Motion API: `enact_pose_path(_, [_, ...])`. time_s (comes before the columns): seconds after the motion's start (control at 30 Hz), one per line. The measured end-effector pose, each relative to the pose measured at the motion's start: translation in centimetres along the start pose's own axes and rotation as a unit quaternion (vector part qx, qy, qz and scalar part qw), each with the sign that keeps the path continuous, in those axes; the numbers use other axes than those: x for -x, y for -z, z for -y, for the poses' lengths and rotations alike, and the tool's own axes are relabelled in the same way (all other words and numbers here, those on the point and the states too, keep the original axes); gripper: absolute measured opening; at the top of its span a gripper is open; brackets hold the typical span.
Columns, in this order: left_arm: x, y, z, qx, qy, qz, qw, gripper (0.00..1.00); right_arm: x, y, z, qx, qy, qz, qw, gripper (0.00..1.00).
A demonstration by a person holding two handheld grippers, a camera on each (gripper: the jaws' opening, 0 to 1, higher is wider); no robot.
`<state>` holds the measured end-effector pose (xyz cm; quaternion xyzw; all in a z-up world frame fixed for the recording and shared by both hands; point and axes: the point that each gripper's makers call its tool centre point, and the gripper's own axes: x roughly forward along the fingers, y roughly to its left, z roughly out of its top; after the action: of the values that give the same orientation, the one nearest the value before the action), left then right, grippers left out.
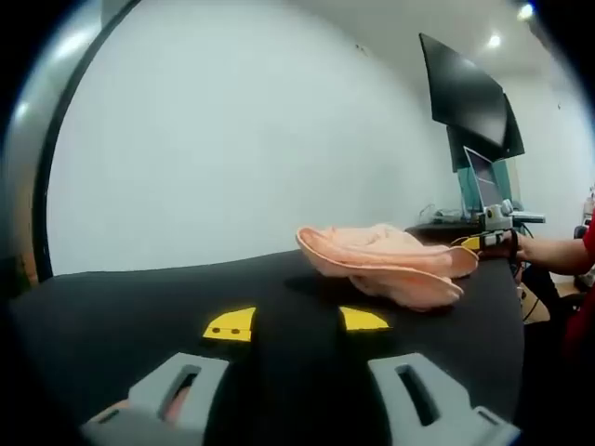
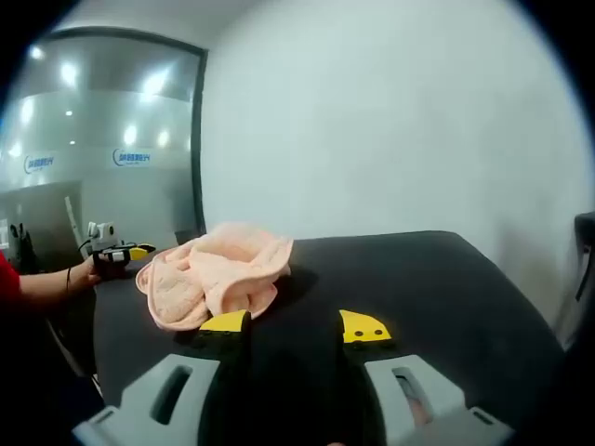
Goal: Fold the towel on the table until its edges align and the towel forms a compact rectangular stack.
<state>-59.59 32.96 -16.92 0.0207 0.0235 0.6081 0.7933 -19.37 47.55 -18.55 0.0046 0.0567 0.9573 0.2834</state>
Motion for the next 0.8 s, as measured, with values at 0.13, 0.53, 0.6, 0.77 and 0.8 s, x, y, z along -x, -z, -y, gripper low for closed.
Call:
enact_pose_path(0.13, [-0.2, 0.8, 0.8, -0.025, 0.007, -0.025, 0.9994, 0.39, 0.0, -0.3, -0.1, 0.008, -0.002, 0.006, 1.0000, 0.34])
enact_pose_path(0.53, [-3.3, -0.3, 14.6, 0.121, 0.187, -0.088, 0.9708, 0.55, 0.2, -0.5, -0.5, 0.006, -0.010, 0.012, 0.9999, 0.34])
enact_pose_path(0.6, [-3.8, -1.0, 16.5, 0.149, 0.198, -0.098, 0.9639, 0.64, 0.3, -0.6, -0.6, 0.003, -0.012, 0.015, 0.9998, 0.34])
enact_pose_path(0.77, [-6.4, 1.1, 16.7, 0.273, 0.103, -0.162, 0.9427, 0.47, 0.3, -0.5, -1.0, 0.006, -0.023, 0.014, 0.9996, 0.34])
enact_pose_path(0.8, [-6.5, 2.4, 15.7, 0.261, 0.065, -0.184, 0.9455, 0.28, 0.3, -0.5, -1.0, 0.006, -0.024, 0.012, 0.9996, 0.34])
